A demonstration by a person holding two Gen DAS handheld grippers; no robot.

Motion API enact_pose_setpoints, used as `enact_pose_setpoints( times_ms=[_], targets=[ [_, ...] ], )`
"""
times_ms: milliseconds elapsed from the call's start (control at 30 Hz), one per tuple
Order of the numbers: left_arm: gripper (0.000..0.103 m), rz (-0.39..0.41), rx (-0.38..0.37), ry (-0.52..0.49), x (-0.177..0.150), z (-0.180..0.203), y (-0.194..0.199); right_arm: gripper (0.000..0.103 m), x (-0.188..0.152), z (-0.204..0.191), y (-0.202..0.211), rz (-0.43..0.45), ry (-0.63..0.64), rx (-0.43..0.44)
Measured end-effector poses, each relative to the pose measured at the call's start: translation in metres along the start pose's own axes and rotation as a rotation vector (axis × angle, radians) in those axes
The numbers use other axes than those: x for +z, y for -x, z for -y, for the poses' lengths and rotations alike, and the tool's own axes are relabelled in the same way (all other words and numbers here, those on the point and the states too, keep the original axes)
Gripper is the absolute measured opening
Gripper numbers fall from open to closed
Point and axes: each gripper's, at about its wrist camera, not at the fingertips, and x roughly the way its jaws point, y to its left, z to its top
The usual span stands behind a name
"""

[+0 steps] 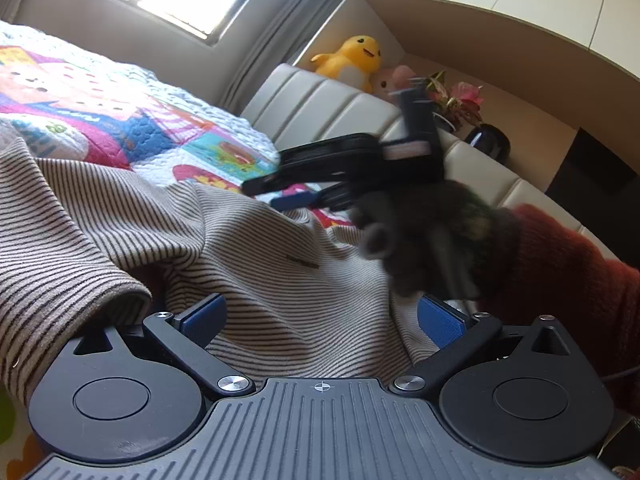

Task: Fold clothes

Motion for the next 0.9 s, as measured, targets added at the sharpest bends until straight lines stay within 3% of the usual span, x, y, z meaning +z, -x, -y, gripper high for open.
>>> enact_pose_setpoints(
  times_ms=[33, 67, 200, 333, 400, 533, 600, 667, 767, 900],
  targets=[
    [0.103, 0.000, 0.000, -0.005, 0.000, 0.001, 0.000, 0.033, 0.002, 0.005, -0.015, -0.045, -0.064, 0.012],
    [0.103, 0.000, 0.000, -0.011, 0.000, 0.002, 0.000, 0.031, 0.005, 0.008, -0.027, -0.066, -0.118, 0.031],
    [0.103, -0.001, -0.005, -0.015, 0.000, 0.002, 0.000, 0.016, 0.031, -0.002, -0.030, 0.079, -0.116, 0.082],
    [0.103, -0.005, -0.019, 0.014, 0.000, -0.003, -0.001, 0.016, 0.053, 0.001, -0.020, 0.175, -0.107, 0.063],
    [0.103, -0.009, -0.022, 0.041, 0.001, -0.007, -0.002, 0.016, 0.046, 0.011, -0.001, 0.179, -0.080, 0.039],
    [0.103, -0.018, 0.007, 0.094, 0.001, -0.015, -0.005, 0.022, -0.007, 0.031, 0.065, 0.167, 0.061, -0.005],
    [0.103, -0.028, 0.039, 0.107, 0.003, -0.015, -0.009, 0.036, -0.041, 0.042, 0.104, 0.158, 0.136, -0.029],
    [0.103, -0.037, 0.078, 0.099, 0.002, -0.012, -0.011, 0.064, -0.075, 0.046, 0.132, 0.122, 0.257, -0.066],
    [0.103, -0.023, 0.178, 0.039, 0.003, 0.002, -0.011, 0.066, -0.128, 0.042, 0.153, 0.022, 0.483, -0.122],
    [0.103, 0.041, 0.352, -0.066, 0.000, 0.031, -0.001, 0.066, -0.183, 0.032, 0.160, -0.007, 0.661, -0.164]
  ],
)
